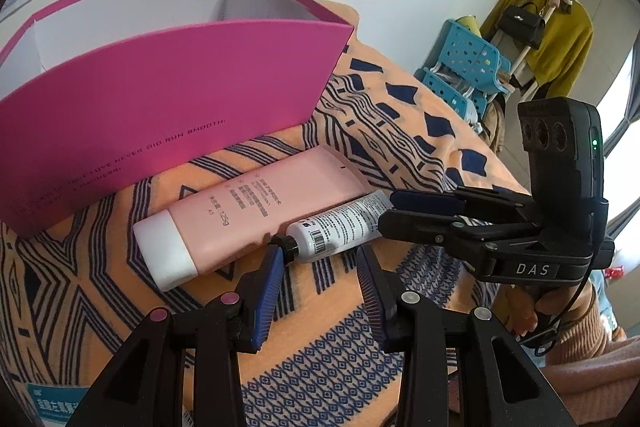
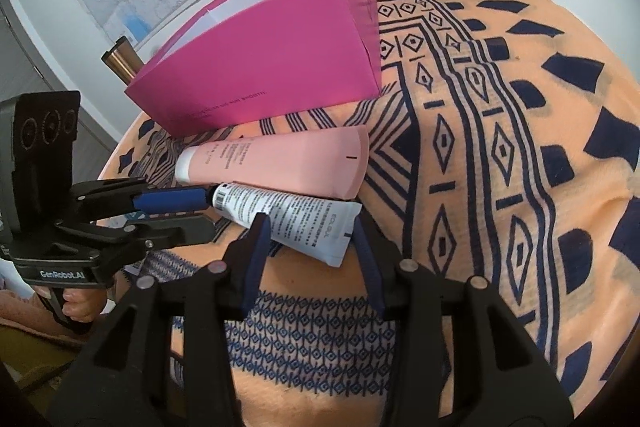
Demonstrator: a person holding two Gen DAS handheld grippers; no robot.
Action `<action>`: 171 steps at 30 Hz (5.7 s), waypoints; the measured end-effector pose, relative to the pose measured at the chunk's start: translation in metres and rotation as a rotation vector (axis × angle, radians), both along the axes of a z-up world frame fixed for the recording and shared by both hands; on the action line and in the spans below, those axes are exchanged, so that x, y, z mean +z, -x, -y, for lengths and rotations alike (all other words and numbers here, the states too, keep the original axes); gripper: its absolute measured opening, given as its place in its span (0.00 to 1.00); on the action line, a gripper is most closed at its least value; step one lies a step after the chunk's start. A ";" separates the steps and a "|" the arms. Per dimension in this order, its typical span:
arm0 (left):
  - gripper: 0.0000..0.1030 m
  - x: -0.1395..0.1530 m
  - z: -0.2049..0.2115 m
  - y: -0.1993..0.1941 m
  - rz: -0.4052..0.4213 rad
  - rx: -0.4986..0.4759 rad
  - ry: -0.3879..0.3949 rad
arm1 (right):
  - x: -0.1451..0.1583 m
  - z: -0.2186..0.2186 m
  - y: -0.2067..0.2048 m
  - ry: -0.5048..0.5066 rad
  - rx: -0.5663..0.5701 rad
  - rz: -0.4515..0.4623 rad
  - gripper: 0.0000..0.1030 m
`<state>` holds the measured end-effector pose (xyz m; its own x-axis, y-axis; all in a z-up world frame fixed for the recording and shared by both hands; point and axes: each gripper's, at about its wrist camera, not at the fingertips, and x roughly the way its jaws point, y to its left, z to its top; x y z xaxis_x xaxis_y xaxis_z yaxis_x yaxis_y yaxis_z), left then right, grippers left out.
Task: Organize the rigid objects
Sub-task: 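Reach the right gripper to the white ointment tube and grasp it, then lift the ointment tube into the magenta box and open the right gripper, then withdraw the right gripper toward the pink bottle and blue medicine box, then grasp the blue-and-white medicine box with the left gripper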
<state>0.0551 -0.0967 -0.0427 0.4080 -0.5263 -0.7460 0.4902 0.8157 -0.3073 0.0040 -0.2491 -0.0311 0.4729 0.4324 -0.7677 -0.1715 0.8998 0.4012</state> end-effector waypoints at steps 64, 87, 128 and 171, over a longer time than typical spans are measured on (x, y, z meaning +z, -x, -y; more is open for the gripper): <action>0.36 0.080 -0.028 -0.083 0.194 0.149 -0.019 | 0.080 -0.027 -0.119 0.078 0.080 0.249 0.45; 0.36 0.071 -0.027 -0.098 0.156 0.160 -0.029 | 0.065 -0.036 -0.129 0.157 0.072 0.210 0.45; 0.57 0.065 -0.130 -0.007 0.248 0.382 -0.057 | 0.075 -0.050 -0.055 -0.016 0.150 0.236 0.57; 0.57 -0.009 -0.178 0.080 0.011 0.491 -0.053 | -0.009 -0.174 0.003 -0.113 0.491 -0.045 0.57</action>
